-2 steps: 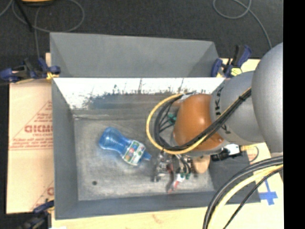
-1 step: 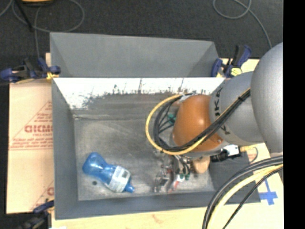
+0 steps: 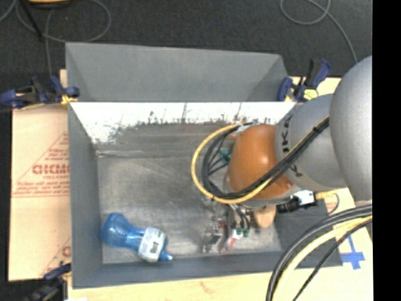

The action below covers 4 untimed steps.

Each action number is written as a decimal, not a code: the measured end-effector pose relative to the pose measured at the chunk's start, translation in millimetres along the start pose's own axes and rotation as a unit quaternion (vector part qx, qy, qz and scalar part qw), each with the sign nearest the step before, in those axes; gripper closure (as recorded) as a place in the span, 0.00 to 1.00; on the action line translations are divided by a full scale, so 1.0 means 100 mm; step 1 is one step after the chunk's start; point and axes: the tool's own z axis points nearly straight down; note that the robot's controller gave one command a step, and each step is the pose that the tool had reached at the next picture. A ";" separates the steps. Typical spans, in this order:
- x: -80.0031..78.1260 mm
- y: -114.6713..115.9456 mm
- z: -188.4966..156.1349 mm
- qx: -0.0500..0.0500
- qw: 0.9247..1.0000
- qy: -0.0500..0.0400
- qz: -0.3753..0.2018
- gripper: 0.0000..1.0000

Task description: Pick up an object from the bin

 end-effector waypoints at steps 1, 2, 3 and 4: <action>0.13 -0.23 -0.21 -0.001 0.998 0.005 -0.068 0.00; 0.16 -0.69 -0.56 0.000 0.992 0.000 -0.129 0.00; 0.16 -0.72 -0.38 0.000 0.979 -0.001 -0.205 0.00; 0.16 -0.73 -0.31 -0.001 0.969 0.001 -0.249 0.00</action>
Offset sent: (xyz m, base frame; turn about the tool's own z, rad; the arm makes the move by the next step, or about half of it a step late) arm -0.0231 -0.0312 0.0146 -0.4608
